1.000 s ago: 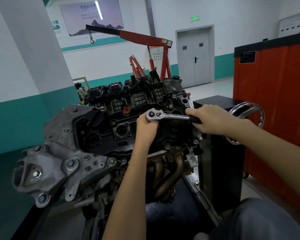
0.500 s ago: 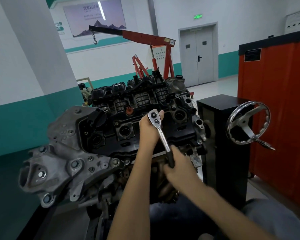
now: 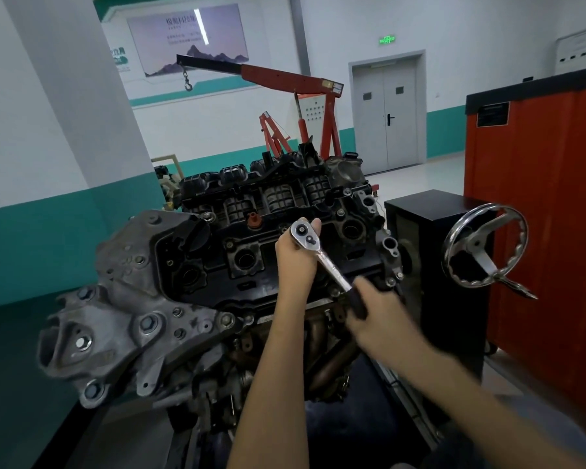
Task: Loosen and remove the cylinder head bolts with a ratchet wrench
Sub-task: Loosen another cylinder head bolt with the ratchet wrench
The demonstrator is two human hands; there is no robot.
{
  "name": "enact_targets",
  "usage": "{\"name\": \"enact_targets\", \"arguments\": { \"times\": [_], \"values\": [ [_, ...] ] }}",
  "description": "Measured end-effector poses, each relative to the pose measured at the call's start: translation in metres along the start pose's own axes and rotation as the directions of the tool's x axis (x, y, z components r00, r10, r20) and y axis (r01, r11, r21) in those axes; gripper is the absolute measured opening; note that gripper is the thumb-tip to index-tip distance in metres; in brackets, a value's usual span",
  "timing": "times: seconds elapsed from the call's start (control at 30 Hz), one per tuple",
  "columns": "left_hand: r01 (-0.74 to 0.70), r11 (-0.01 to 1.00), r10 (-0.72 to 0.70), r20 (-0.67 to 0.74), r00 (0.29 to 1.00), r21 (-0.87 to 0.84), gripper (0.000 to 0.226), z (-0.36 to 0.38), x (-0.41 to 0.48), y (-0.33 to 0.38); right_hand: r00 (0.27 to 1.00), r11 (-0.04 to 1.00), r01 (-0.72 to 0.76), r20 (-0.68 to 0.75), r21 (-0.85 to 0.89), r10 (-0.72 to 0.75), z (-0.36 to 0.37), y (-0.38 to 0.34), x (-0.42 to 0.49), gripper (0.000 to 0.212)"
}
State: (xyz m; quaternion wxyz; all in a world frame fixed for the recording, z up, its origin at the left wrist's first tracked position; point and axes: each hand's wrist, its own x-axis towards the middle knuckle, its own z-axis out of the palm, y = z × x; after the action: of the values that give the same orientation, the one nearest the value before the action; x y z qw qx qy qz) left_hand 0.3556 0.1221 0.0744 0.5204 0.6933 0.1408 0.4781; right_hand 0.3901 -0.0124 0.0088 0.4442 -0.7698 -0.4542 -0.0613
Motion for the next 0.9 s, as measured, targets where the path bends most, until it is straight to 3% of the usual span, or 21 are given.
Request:
{"name": "enact_targets", "arguments": {
  "times": [0.13,0.2,0.37,0.4,0.47,0.53,0.57,0.63,0.7,0.73,0.8,0.9],
  "values": [
    [0.027,0.997,-0.026,-0.013,1.0,0.077,0.051,-0.001,0.004,0.0,0.993,0.921,-0.107,-0.013,0.374,0.121,0.06,-0.039,-0.016,0.025],
    [0.017,0.994,-0.02,0.027,0.999,0.11,0.057,-0.006,0.007,-0.001,0.993,0.928,-0.118,0.014,0.352,0.12,0.051,-0.036,-0.013,0.025],
    [-0.023,0.985,-0.008,0.181,0.983,0.171,0.056,-0.011,0.014,0.0,0.948,0.991,0.135,0.292,-0.019,-0.124,-0.05,0.01,0.03,0.027],
    [-0.035,0.982,-0.003,0.196,0.981,0.188,0.054,-0.012,0.015,0.0,0.931,0.964,0.211,0.334,-0.164,-0.147,-0.071,0.014,0.048,0.028],
    [-0.054,0.982,0.02,0.181,0.983,0.183,0.048,-0.013,0.015,-0.002,0.916,0.799,0.357,0.348,-0.484,-0.199,-0.098,0.011,0.081,0.026],
    [-0.025,0.992,0.01,0.119,0.993,0.123,0.044,-0.013,0.011,-0.003,0.912,0.673,0.408,0.309,-0.617,-0.27,-0.102,0.004,0.093,0.021],
    [-0.011,0.996,0.003,0.094,0.996,0.085,0.046,-0.013,0.009,-0.004,0.924,0.688,0.382,0.269,-0.617,-0.273,-0.097,0.004,0.089,0.02],
    [-0.018,0.999,0.015,0.077,0.997,0.046,0.047,-0.01,0.004,-0.005,0.963,0.813,0.268,0.174,-0.518,-0.206,-0.073,0.012,0.064,0.02],
    [-0.046,0.998,0.043,0.064,0.997,0.052,0.047,-0.003,0.0,-0.004,0.993,0.969,0.093,0.093,-0.229,-0.074,-0.038,0.015,0.026,0.026],
    [-0.061,0.997,0.058,0.051,0.997,0.052,0.047,0.0,-0.001,-0.003,0.998,0.997,0.018,0.054,-0.069,-0.014,-0.018,0.01,0.009,0.029],
    [-0.062,0.998,0.062,0.003,0.998,0.026,0.048,0.004,0.001,0.0,0.998,0.981,-0.064,-0.017,0.182,0.068,0.02,-0.012,-0.01,0.031],
    [-0.026,0.998,0.027,-0.018,0.999,0.065,0.046,0.003,0.003,-0.001,0.989,0.893,-0.13,-0.012,0.432,0.149,0.058,-0.044,-0.016,0.03]
  ]
}}
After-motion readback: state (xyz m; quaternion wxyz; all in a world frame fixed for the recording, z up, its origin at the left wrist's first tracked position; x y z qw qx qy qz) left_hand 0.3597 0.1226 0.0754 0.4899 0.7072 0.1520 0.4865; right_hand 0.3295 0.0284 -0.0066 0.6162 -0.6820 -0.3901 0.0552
